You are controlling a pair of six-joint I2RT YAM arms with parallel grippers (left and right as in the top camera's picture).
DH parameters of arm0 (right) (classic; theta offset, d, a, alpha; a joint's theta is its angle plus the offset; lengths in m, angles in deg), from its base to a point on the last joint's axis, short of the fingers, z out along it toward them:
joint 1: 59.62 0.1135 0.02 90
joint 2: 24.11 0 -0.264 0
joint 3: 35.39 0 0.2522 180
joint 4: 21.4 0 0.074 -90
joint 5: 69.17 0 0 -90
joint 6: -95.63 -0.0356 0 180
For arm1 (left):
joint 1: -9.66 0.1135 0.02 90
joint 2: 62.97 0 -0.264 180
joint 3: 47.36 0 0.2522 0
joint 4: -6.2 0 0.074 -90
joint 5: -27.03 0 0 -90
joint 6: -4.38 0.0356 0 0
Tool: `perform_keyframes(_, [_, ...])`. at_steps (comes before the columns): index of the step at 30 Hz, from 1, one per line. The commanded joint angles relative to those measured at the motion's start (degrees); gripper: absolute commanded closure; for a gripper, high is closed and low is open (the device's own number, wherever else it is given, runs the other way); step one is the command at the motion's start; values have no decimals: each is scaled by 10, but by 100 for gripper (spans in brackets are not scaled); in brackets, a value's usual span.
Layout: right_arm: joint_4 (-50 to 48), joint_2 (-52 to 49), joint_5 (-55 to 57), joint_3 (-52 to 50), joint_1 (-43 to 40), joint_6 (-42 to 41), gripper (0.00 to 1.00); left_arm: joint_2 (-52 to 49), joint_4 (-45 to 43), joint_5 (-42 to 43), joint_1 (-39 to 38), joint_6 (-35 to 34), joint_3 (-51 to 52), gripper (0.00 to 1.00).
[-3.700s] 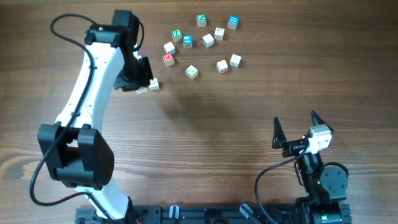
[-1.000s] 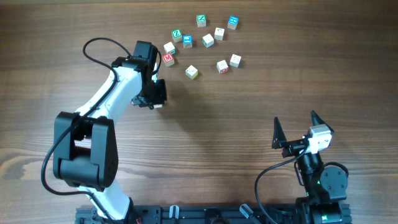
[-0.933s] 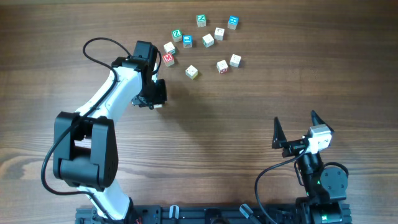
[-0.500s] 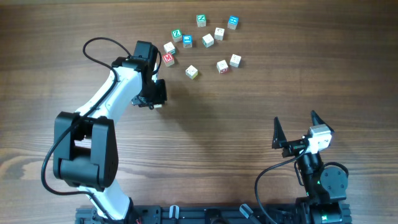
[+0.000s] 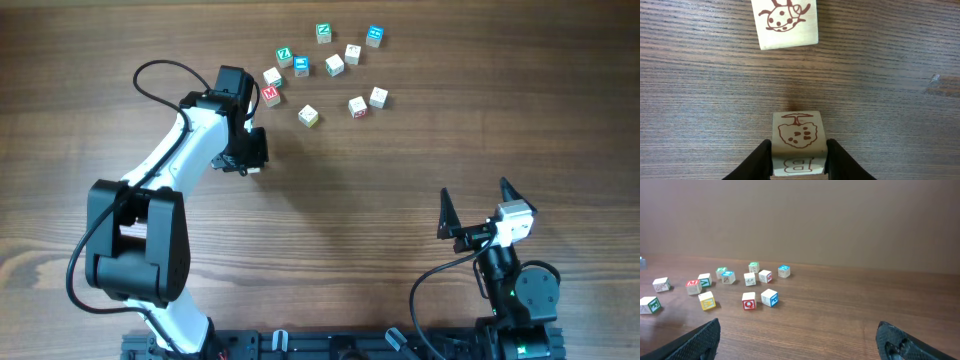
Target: Form a tower
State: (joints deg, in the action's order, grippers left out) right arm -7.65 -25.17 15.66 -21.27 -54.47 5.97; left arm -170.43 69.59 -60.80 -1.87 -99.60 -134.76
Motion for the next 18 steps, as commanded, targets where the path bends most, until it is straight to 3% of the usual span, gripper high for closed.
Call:
perform_keyframes(1, [-3, 3, -9, -1, -2, 8, 0, -3, -2, -8, -3, 7, 5, 67])
perform_keyframes(18, [-3, 3, -9, -1, -2, 8, 0, -3, -5, -8, -3, 7, 5, 64])
